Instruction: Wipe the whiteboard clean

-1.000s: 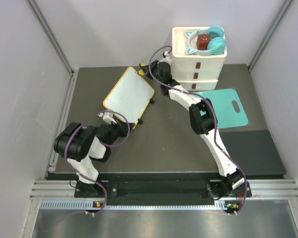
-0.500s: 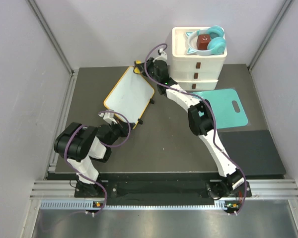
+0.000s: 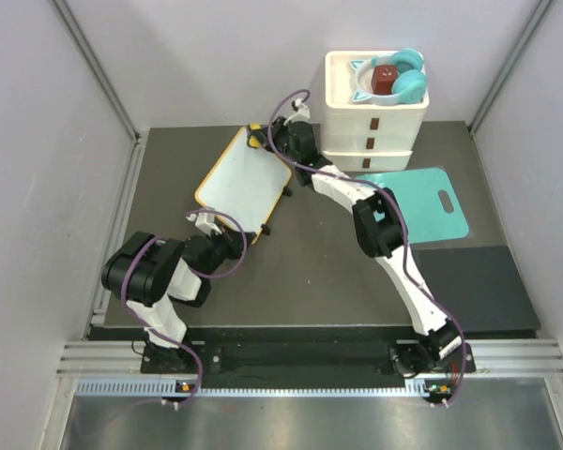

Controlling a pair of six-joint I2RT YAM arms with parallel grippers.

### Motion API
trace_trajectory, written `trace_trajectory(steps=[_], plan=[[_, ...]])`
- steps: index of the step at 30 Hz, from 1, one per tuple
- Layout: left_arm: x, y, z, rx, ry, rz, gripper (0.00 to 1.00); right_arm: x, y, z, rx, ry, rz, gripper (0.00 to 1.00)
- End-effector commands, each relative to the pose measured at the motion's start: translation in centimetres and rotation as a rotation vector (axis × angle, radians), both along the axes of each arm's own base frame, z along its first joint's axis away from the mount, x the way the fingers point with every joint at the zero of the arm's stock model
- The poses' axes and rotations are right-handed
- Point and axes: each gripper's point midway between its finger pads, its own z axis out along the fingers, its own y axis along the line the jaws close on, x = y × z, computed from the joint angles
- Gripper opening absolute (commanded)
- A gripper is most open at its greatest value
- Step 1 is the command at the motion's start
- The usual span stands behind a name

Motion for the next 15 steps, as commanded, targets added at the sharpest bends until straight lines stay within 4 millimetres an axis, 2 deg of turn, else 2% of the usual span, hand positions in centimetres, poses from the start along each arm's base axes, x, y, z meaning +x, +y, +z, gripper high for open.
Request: trace_trajectory(steps=[1, 2, 4, 5, 6, 8, 11, 12, 14, 15], plan=[[-3.7, -2.0, -3.1, 0.095, 0.071, -0.191, 0.00, -5.7, 3.9, -2.0, -0.102, 0.038, 0.196, 0.00], [-3.7, -2.0, -3.1, 0.095, 0.072, -0.189, 0.00, -6.6, 4.4, -1.4, -0.121, 0.018, 0.227, 0.00], [-3.7, -2.1, -3.0, 0.096, 0.069, -0.189, 0.00, -8.2, 5.5, -1.3, -0.146, 0.012, 0.268, 0.00], [-3.8, -2.1, -3.1, 0.097, 0.070, -0.191, 0.00, -9.8, 6.6, -1.5, -0.179, 0.002, 0.312, 0.00], [-3.8, -2.1, -3.1, 0.097, 0.070, -0.193, 0.00, -10.7, 7.0, -0.9, -0.193, -0.010, 0.329, 0.00], [-3.7, -2.0, -3.1, 0.099, 0.069, -0.189, 0.00, -13.1, 8.3, -1.1, -0.222, -0.024, 0.377, 0.00], [-3.7, -2.1, -3.1, 0.100, 0.069, -0.189, 0.00, -16.2, 9.1, -2.1, -0.233, 0.008, 0.442, 0.00], [-3.7, -2.1, -3.1, 0.100, 0.069, -0.187, 0.00, -17.1, 9.1, -3.3, -0.248, 0.037, 0.463, 0.00], [-3.6, -2.1, -3.1, 0.101, 0.066, -0.188, 0.00, -18.7, 9.3, -4.1, -0.272, 0.064, 0.506, 0.00], [-3.6, -2.2, -2.8, 0.097, 0.053, -0.192, 0.00, -20.1, 9.4, -5.6, -0.308, 0.099, 0.532, 0.00]])
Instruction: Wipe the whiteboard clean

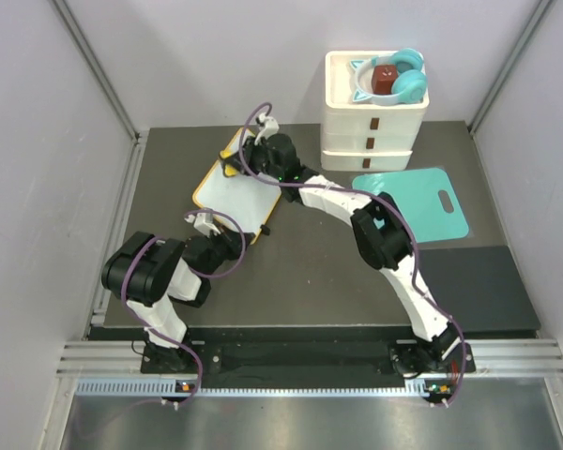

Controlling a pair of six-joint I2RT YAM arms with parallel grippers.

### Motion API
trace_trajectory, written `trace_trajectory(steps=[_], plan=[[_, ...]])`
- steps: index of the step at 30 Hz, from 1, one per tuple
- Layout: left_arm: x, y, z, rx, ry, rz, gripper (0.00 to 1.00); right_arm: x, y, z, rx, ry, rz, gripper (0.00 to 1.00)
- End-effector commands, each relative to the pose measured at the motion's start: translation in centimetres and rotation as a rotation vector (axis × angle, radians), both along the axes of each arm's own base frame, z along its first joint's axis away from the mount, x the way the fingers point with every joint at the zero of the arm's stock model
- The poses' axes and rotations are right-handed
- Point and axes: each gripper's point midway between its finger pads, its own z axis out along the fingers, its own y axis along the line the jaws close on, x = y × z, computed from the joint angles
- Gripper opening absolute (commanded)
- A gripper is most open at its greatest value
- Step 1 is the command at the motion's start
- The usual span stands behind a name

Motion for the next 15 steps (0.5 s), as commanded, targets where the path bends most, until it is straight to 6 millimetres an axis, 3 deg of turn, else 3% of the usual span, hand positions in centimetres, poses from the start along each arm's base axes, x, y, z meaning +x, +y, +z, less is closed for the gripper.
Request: trace_trajectory(steps=[1, 4, 9, 12, 15], plan=[[-4.0, -2.3, -2.5, 0.116, 0.015, -0.221, 0.00, -9.8, 3.4, -6.0, -0.188, 0.129, 0.241, 0.00], [-3.9, -2.4, -2.7, 0.120, 0.024, -0.227, 0.00, -11.9, 2.6, -8.4, -0.231, 0.174, 0.279, 0.00], [-3.8, -2.3, -2.7, 0.121, 0.023, -0.217, 0.00, -13.3, 1.0, -10.8, -0.314, 0.249, 0.278, 0.00], [-3.8, -2.3, -2.6, 0.119, 0.023, -0.218, 0.00, -13.1, -0.2, -11.8, -0.345, 0.260, 0.232, 0.00], [-3.8, -2.3, -2.6, 0.119, 0.021, -0.222, 0.00, -11.6, -1.5, -12.2, -0.405, 0.223, 0.138, 0.00]])
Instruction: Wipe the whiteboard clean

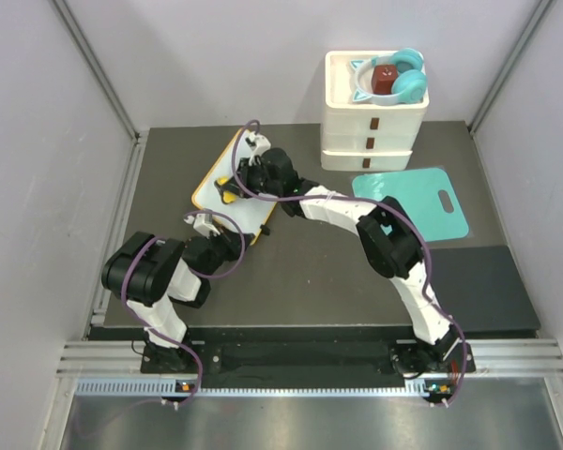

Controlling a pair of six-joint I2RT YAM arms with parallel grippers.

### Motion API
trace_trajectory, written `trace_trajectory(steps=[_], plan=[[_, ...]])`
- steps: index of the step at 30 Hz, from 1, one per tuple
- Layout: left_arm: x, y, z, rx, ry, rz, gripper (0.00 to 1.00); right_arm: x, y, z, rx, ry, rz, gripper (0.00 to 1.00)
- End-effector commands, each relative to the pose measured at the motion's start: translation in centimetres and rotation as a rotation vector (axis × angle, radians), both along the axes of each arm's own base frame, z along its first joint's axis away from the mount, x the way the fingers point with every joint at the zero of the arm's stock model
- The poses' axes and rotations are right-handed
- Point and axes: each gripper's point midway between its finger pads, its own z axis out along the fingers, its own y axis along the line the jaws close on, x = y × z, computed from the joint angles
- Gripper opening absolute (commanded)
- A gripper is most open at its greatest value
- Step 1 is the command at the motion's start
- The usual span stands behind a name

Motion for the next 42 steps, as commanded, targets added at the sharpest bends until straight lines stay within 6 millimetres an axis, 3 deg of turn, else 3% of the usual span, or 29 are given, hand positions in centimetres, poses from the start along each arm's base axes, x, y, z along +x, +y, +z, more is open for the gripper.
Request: trace_trajectory(steps=[1, 4, 5, 6, 7, 8, 10, 11, 12, 13, 14, 15, 16, 17, 19, 21, 22, 26, 29, 33, 34, 37, 42], plan=[[-3.6, -2.6, -2.3, 0.123, 0.000, -0.238, 0.00, -2.0, -3.3, -9.8, -0.316, 0.110, -0.078, 0.00], [-3.7, -2.6, -2.2, 0.122, 0.000, -0.241, 0.00, 0.7, -4.1, -9.0, -0.294, 0.097, -0.134, 0.00], [-3.7, -2.6, -2.2, 0.123, -0.003, -0.241, 0.00, 2.2, -3.8, -7.3, -0.257, 0.076, -0.144, 0.00], [-3.7, -2.6, -2.2, 0.124, -0.003, -0.241, 0.00, 2.7, -4.0, -8.2, -0.268, 0.101, -0.148, 0.00], [-3.7, -2.5, -2.3, 0.126, -0.001, -0.240, 0.00, 3.5, -4.0, -7.9, -0.251, 0.108, -0.148, 0.00], [-3.8, -2.6, -2.3, 0.125, -0.002, -0.245, 0.00, 5.2, -4.1, -6.1, -0.213, 0.086, -0.161, 0.00], [-3.8, -2.6, -2.3, 0.128, -0.002, -0.242, 0.00, 6.6, -3.9, -5.9, -0.177, 0.061, -0.149, 0.00], [-3.8, -2.6, -2.3, 0.128, -0.004, -0.242, 0.00, 7.8, -3.6, -4.3, -0.144, 0.021, -0.162, 0.00], [-3.8, -2.6, -2.3, 0.129, -0.006, -0.243, 0.00, 8.8, -3.9, -4.1, -0.136, 0.008, -0.174, 0.00], [-3.9, -2.7, -2.2, 0.131, -0.010, -0.248, 0.00, 9.5, -4.1, -5.2, -0.139, 0.019, -0.184, 0.00], [-4.0, -2.7, -2.2, 0.131, -0.009, -0.250, 0.00, 10.6, -4.0, -3.8, -0.105, 0.006, -0.198, 0.00], [-4.0, -2.8, -2.2, 0.132, -0.010, -0.252, 0.00, 11.9, -4.9, -3.6, -0.073, 0.041, -0.224, 0.00], [-4.0, -2.8, -2.2, 0.132, -0.012, -0.255, 0.00, 12.6, -4.9, -5.1, -0.063, 0.071, -0.230, 0.00], [-4.0, -2.9, -2.2, 0.133, -0.015, -0.258, 0.00, 13.8, -5.1, -3.4, -0.017, 0.058, -0.245, 0.00], [-4.1, -3.0, -2.1, 0.136, -0.025, -0.267, 0.00, 15.8, -5.8, -2.5, 0.024, 0.037, -0.282, 0.00], [-4.2, -3.0, -2.1, 0.136, -0.027, -0.273, 0.00, 17.2, -6.6, -2.3, 0.026, 0.020, -0.325, 0.00], [-4.3, -3.0, -2.0, 0.137, -0.033, -0.275, 0.00, 17.8, -6.7, -1.0, 0.052, -0.005, -0.333, 0.00], [-4.4, -3.3, -2.0, 0.146, -0.038, -0.287, 0.00, 19.6, -8.1, -1.0, 0.062, -0.021, -0.390, 0.00], [-4.4, -3.3, -2.1, 0.149, -0.036, -0.288, 0.00, 20.1, -9.0, -1.3, 0.069, -0.001, -0.400, 0.00], [-4.4, -3.3, -2.1, 0.150, -0.033, -0.288, 0.00, 19.3, -9.3, -2.9, 0.061, 0.070, -0.371, 0.00], [-4.4, -3.3, -2.1, 0.151, -0.035, -0.287, 0.00, 18.6, -9.4, -4.4, 0.041, 0.100, -0.354, 0.00], [-4.4, -3.4, -2.1, 0.151, -0.034, -0.290, 0.00, 16.1, -8.2, -5.6, 0.032, 0.143, -0.266, 0.00], [-4.5, -3.4, -2.2, 0.157, -0.035, -0.293, 0.00, 10.1, -3.4, -3.9, -0.039, 0.068, -0.101, 0.00]])
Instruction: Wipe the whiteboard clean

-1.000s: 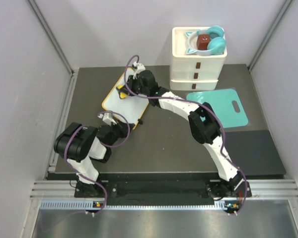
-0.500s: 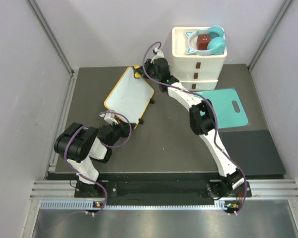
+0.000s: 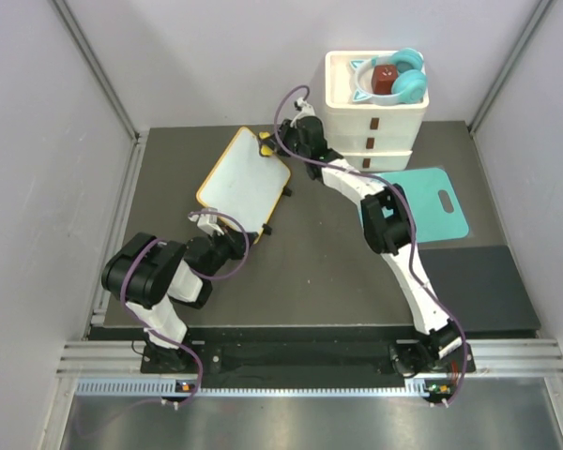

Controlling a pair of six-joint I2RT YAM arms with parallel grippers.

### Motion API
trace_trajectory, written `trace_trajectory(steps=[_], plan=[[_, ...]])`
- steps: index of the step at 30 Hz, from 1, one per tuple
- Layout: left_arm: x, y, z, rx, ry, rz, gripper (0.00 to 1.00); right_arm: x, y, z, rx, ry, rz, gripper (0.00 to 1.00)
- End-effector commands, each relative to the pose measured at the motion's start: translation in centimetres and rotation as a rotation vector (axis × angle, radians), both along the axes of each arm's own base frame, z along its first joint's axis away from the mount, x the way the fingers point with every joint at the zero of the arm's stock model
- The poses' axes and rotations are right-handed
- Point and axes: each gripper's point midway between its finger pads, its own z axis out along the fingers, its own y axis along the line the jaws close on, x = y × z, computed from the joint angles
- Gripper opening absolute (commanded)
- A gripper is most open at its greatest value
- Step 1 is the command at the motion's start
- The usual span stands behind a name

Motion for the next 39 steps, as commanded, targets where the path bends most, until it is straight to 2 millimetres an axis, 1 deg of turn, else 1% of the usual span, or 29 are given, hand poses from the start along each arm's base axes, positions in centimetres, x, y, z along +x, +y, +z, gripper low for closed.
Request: trace_trajectory(steps=[1, 2, 3, 4, 5, 6, 7, 9, 10, 12, 13, 14, 15, 17, 18, 20, 22, 23, 24, 26, 28, 29, 31, 32, 33, 35, 36, 37, 39], plan=[[-4.3, -2.3, -3.4, 0.134, 0.050, -0.233, 0.00, -9.6, 6.7, -0.8, -0.133, 0.029, 0.262, 0.00], [-4.2, -2.3, -3.4, 0.135, 0.048, -0.231, 0.00, -10.5, 7.4, -0.5, -0.151, 0.008, 0.282, 0.00], [-4.3, -2.3, -3.5, 0.137, 0.050, -0.232, 0.00, -12.3, 8.8, -0.2, -0.157, 0.000, 0.317, 0.00], [-4.2, -2.3, -3.4, 0.136, 0.047, -0.232, 0.00, -13.3, 9.3, -0.1, -0.163, 0.002, 0.338, 0.00], [-4.2, -2.3, -3.4, 0.137, 0.047, -0.230, 0.00, -14.3, 9.9, 0.6, -0.161, -0.007, 0.355, 0.00], [-4.2, -2.3, -3.5, 0.138, 0.050, -0.229, 0.00, -15.7, 10.8, 0.6, -0.160, 0.000, 0.385, 0.00], [-4.1, -2.3, -3.4, 0.139, 0.048, -0.228, 0.00, -16.6, 11.3, 0.4, -0.163, 0.008, 0.403, 0.00], [-4.1, -2.3, -3.4, 0.138, 0.046, -0.230, 0.00, -18.3, 11.7, -0.3, -0.183, 0.045, 0.442, 0.00], [-4.1, -2.3, -3.4, 0.138, 0.046, -0.229, 0.00, -19.7, 12.3, -1.1, -0.196, 0.068, 0.467, 0.00], [-4.1, -2.3, -3.2, 0.138, 0.032, -0.227, 0.00, -21.4, 12.4, -2.3, -0.224, 0.108, 0.494, 0.00], [-4.3, -2.3, -3.3, 0.136, 0.032, -0.227, 0.00, -22.3, 12.0, -3.7, -0.255, 0.142, 0.487, 0.00], [-4.3, -2.3, -3.3, 0.138, 0.034, -0.229, 0.00, -22.4, 11.9, -3.7, -0.229, 0.145, 0.476, 0.00], [-4.2, -2.3, -3.3, 0.138, 0.033, -0.232, 0.00, -23.3, 11.1, -5.0, -0.240, 0.182, 0.479, 0.00], [-4.1, -2.4, -3.3, 0.140, 0.036, -0.233, 0.00, -23.7, 10.5, -6.1, -0.259, 0.209, 0.472, 0.00], [-4.1, -2.4, -3.3, 0.142, 0.036, -0.233, 0.00, -24.2, 10.0, -7.2, -0.273, 0.227, 0.473, 0.00], [-4.1, -2.4, -3.4, 0.142, 0.039, -0.235, 0.00, -24.6, 9.5, -8.5, -0.286, 0.240, 0.469, 0.00], [-4.2, -2.4, -3.4, 0.141, 0.038, -0.238, 0.00, -24.6, 8.9, -10.2, -0.314, 0.261, 0.453, 0.00], [-4.2, -2.5, -3.3, 0.140, 0.036, -0.240, 0.00, -24.0, 8.4, -10.7, -0.336, 0.258, 0.422, 0.00], [-4.2, -2.4, -3.3, 0.140, 0.036, -0.239, 0.00, -23.9, 8.0, -11.2, -0.350, 0.265, 0.407, 0.00], [-4.2, -2.4, -3.3, 0.140, 0.035, -0.237, 0.00, -23.0, 7.1, -12.0, -0.370, 0.271, 0.355, 0.00], [-4.2, -2.4, -3.2, 0.139, 0.032, -0.237, 0.00, -22.3, 5.7, -13.2, -0.398, 0.295, 0.309, 0.00], [-4.3, -2.4, -3.2, 0.138, 0.033, -0.242, 0.00, -21.9, 5.2, -13.4, -0.412, 0.296, 0.283, 0.00], [-4.3, -2.4, -3.3, 0.140, 0.032, -0.241, 0.00, -21.0, 3.5, -14.2, -0.436, 0.321, 0.221, 0.00], [-4.4, -2.5, -3.3, 0.140, 0.032, -0.244, 0.00, -20.5, 2.8, -13.9, -0.438, 0.318, 0.176, 0.00], [-4.3, -2.5, -3.2, 0.140, 0.031, -0.242, 0.00, -20.5, 1.7, -14.7, -0.453, 0.333, 0.154, 0.00], [-4.3, -2.5, -3.2, 0.139, 0.031, -0.243, 0.00, -20.0, 0.5, -14.8, -0.472, 0.335, 0.099, 0.00], [-4.3, -2.5, -3.2, 0.139, 0.031, -0.243, 0.00, -20.2, 0.1, -15.1, -0.483, 0.346, 0.093, 0.00], [-4.4, -2.5, -3.2, 0.139, 0.031, -0.245, 0.00, -19.8, -0.7, -15.4, -0.505, 0.348, 0.059, 0.00], [-4.3, -2.5, -3.2, 0.142, 0.029, -0.244, 0.00, -19.8, -1.6, -15.5, -0.518, 0.365, 0.042, 0.00]])
